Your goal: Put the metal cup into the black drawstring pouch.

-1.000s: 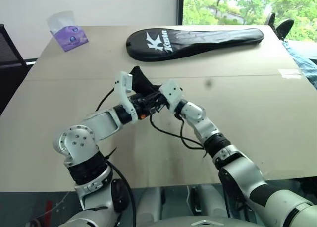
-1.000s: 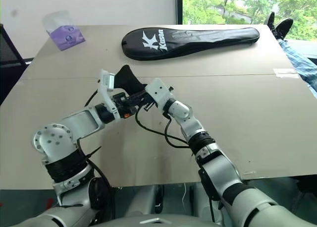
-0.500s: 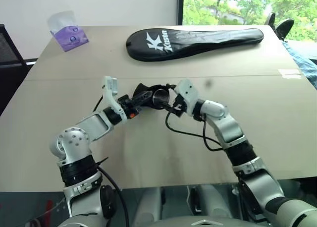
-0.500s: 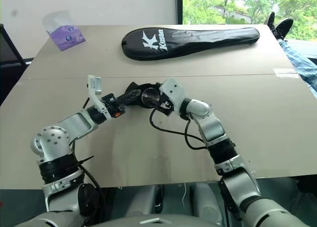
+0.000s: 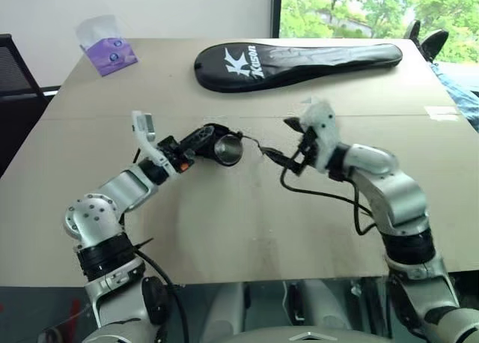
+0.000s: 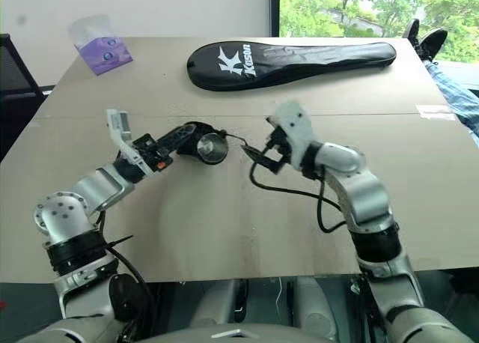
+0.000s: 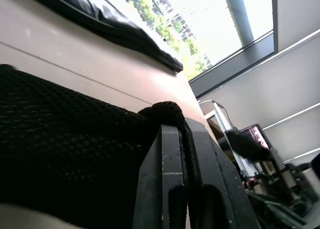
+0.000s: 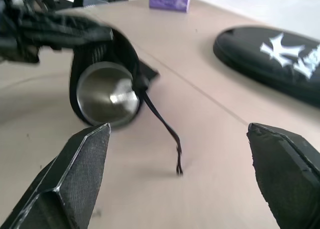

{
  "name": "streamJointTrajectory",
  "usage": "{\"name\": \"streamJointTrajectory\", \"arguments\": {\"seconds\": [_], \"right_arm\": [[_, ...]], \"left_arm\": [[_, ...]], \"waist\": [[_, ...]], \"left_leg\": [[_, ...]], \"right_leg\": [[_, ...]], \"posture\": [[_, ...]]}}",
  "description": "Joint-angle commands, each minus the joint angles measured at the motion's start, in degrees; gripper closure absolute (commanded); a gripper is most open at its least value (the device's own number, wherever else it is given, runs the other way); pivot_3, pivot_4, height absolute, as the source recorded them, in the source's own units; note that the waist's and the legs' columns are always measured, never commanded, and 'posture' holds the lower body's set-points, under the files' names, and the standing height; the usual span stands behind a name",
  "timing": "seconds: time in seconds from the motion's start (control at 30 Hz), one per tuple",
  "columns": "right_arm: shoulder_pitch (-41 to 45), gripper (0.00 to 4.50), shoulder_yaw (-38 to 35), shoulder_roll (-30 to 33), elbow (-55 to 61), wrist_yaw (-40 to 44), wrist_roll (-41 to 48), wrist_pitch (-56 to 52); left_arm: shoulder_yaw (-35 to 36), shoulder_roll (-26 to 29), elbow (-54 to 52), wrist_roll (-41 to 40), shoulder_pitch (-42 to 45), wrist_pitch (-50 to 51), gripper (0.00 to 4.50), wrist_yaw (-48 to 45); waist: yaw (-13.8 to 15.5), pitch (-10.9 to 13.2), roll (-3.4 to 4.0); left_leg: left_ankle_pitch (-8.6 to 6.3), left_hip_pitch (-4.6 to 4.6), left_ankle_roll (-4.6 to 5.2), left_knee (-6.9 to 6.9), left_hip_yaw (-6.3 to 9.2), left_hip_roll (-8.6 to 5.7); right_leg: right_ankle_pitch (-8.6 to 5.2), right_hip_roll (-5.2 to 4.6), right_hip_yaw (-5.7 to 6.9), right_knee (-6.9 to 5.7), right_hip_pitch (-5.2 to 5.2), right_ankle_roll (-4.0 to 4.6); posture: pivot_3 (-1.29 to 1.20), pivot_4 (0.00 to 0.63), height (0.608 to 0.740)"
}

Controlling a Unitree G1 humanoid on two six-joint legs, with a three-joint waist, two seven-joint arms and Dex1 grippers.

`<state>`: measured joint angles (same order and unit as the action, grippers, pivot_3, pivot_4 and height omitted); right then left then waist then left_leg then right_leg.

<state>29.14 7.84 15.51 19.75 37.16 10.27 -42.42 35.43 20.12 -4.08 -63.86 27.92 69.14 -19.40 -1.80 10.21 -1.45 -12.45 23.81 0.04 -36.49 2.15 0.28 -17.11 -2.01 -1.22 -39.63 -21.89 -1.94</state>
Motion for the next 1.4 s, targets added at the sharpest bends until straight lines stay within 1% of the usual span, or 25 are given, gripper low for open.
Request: {"name": "streamJointTrajectory", "arguments": {"seconds": [0.03,0.13,0.23,0.37,0.53,0.63,0.73,0.77,0.8,0.83,0.87,0.9,0.97,1.0,1.1,1.2,1.3,1.4], "right_arm": [[-3.9,0.03,1.3,-0.1,0.0,-2.1,-0.3,2.4],[-4.7,0.03,2.5,-4.3,-6.6,-4.1,-0.1,6.4],[-3.2,0.03,3.1,-8.3,-13.6,-5.9,-0.6,10.4],[2.5,0.03,4.0,-12.7,-26.5,-10.3,-4.6,20.2],[8.8,0.03,3.7,-17.3,-40.0,-11.0,-5.3,29.7],[13.6,0.03,3.8,-21.0,-51.1,-10.6,-5.7,35.4],[17.5,0.84,2.2,-23.6,-59.7,-11.0,-5.4,40.5],[18.3,1.40,1.6,-24.1,-61.3,-11.0,-5.1,41.8],[18.9,1.83,1.5,-24.4,-62.3,-11.1,-5.2,42.9],[19.1,2.42,1.6,-24.4,-62.6,-10.9,-5.4,43.8],[19.1,2.90,1.8,-24.2,-62.6,-10.7,-5.7,44.6],[18.9,3.26,2.0,-23.9,-62.1,-10.6,-6.1,45.1],[18.2,4.25,2.6,-22.8,-60.4,-10.5,-7.1,45.7],[17.6,4.41,2.9,-22.2,-59.1,-10.4,-7.5,45.7],[15.2,4.41,2.9,-19.4,-52.4,-10.7,-8.7,44.0],[12.1,4.41,2.6,-15.7,-42.4,-11.1,-9.5,39.6],[9.7,4.41,2.2,-12.4,-33.5,-11.1,-10.1,34.8],[8.2,4.41,2.3,-10.0,-27.1,-11.1,-10.2,30.8]], "left_arm": [[0.9,2.1,0.5,-5.6,2.3,0.4,4.50,0.2],[0.8,3.8,1.6,-8.8,2.8,1.4,4.50,0.4],[0.8,5.3,3.0,-11.5,3.5,1.7,4.50,1.1],[-0.3,7.6,3.1,-13.3,3.6,1.9,4.50,1.5],[-1.0,8.9,1.5,-16.5,2.4,1.7,4.50,3.1],[-1.0,9.8,-0.4,-18.9,0.7,1.4,4.50,4.4],[-0.7,10.8,-2.2,-21.8,-1.1,0.6,4.50,6.5],[-0.6,11.3,-3.0,-22.8,-1.9,0.2,4.50,7.1],[-0.4,11.7,-3.7,-23.8,-2.8,-0.2,4.50,7.8],[-0.2,12.0,-4.5,-24.8,-3.8,-0.6,4.50,8.4],[-0.2,12.2,-5.3,-25.7,-4.8,-1.2,4.50,9.0],[-0.3,12.5,-6.2,-26.2,-6.0,-1.8,4.50,9.4],[-0.7,12.8,-7.7,-27.3,-8.0,-3.0,4.50,9.8],[-0.9,12.8,-8.4,-27.7,-8.9,-3.8,4.50,10.2],[-1.6,12.7,-10.3,-27.2,-11.5,-6.0,4.50,10.1],[-2.6,12.5,-11.3,-26.0,-13.4,-8.2,4.50,9.1],[-4.1,11.6,-11.5,-24.7,-14.2,-10.2,4.50,8.5],[-5.6,11.1,-11.5,-23.8,-14.5,-12.0,4.50,7.9]], "waist": [[-0.1,0.0,0.00],[-0.5,0.0,0.01],[-0.6,0.0,0.00],[-0.5,0.0,0.00],[-0.4,0.0,-0.02],[-0.8,0.0,-0.02],[-0.7,0.0,-0.02],[-0.7,0.0,-0.02],[-0.5,0.0,-0.02],[-0.4,0.0,-0.03],[-0.4,0.0,-0.03],[-0.5,0.0,-0.03],[-0.5,0.0,-0.02],[-0.5,0.0,-0.02],[-0.4,0.0,-0.02],[-0.1,0.0,-0.02],[-0.1,0.0,-0.02],[-0.2,0.0,-0.01]], "left_leg": [[0.00,0.00,0.00,0.01,-0.03,0.00],[0.02,-0.03,-0.03,0.02,-0.07,0.00],[0.03,-0.08,-0.05,0.03,-0.12,0.01],[0.13,-0.05,-0.20,0.02,-0.14,0.00],[0.13,-0.02,-0.20,0.03,-0.08,-0.01],[0.13,-0.02,-0.21,0.03,-0.10,0.00],[0.13,-0.01,-0.21,0.06,-0.16,0.02],[0.13,0.00,-0.22,0.06,-0.15,0.02],[0.13,0.01,-0.22,0.07,-0.14,0.03],[0.13,0.04,-0.21,0.07,-0.13,0.02],[0.13,0.05,-0.21,0.07,-0.13,0.02],[0.13,0.05,-0.21,0.07,-0.14,0.00],[0.13,0.05,-0.21,0.07,-0.14,0.00],[0.13,0.04,-0.21,0.07,-0.13,0.01],[0.13,0.04,-0.21,0.08,-0.12,0.02],[0.12,0.05,-0.21,0.08,-0.13,0.01],[0.12,0.06,-0.20,0.09,-0.13,0.00],[0.12,0.05,-0.20,0.09,-0.13,0.00]], "right_leg": [[0.00,0.01,-0.02,-0.01,-0.01,0.00],[0.00,0.03,-0.04,-0.03,-0.01,0.00],[0.00,0.06,-0.02,-0.07,-0.02,0.00],[0.00,0.07,0.00,-0.07,-0.07,0.00],[0.00,0.04,0.00,-0.04,-0.07,0.00],[0.00,0.04,-0.03,-0.04,-0.08,0.00],[0.00,0.05,-0.05,-0.08,-0.17,0.00],[0.00,0.04,-0.07,-0.09,-0.19,0.00],[0.00,0.03,-0.09,-0.09,-0.19,0.00],[0.00,0.01,-0.10,-0.07,-0.19,0.00],[0.00,-0.01,-0.11,-0.05,-0.19,0.00],[0.00,-0.02,-0.14,-0.04,-0.19,0.01],[0.00,-0.02,-0.16,-0.04,-0.19,0.01],[0.00,-0.02,-0.16,-0.06,-0.19,0.01],[0.00,-0.01,-0.15,-0.08,-0.21,0.01],[0.00,-0.03,-0.16,-0.06,-0.20,0.01],[0.00,-0.03,-0.15,-0.06,-0.20,0.02],[-0.01,-0.02,-0.15,-0.08,-0.21,0.02]], "posture": [[0.00,0.150,0.740],[0.00,0.150,0.740],[0.00,0.150,0.740],[0.00,0.150,0.740],[0.00,0.150,0.740],[0.00,0.150,0.740],[0.00,0.150,0.740],[0.00,0.150,0.740],[0.00,0.150,0.740],[0.00,0.150,0.740],[0.00,0.150,0.740],[0.00,0.150,0.740],[0.00,0.150,0.740],[0.00,0.150,0.740],[0.00,0.150,0.740],[0.00,0.150,0.740],[0.00,0.150,0.740],[0.00,0.150,0.740]]}}
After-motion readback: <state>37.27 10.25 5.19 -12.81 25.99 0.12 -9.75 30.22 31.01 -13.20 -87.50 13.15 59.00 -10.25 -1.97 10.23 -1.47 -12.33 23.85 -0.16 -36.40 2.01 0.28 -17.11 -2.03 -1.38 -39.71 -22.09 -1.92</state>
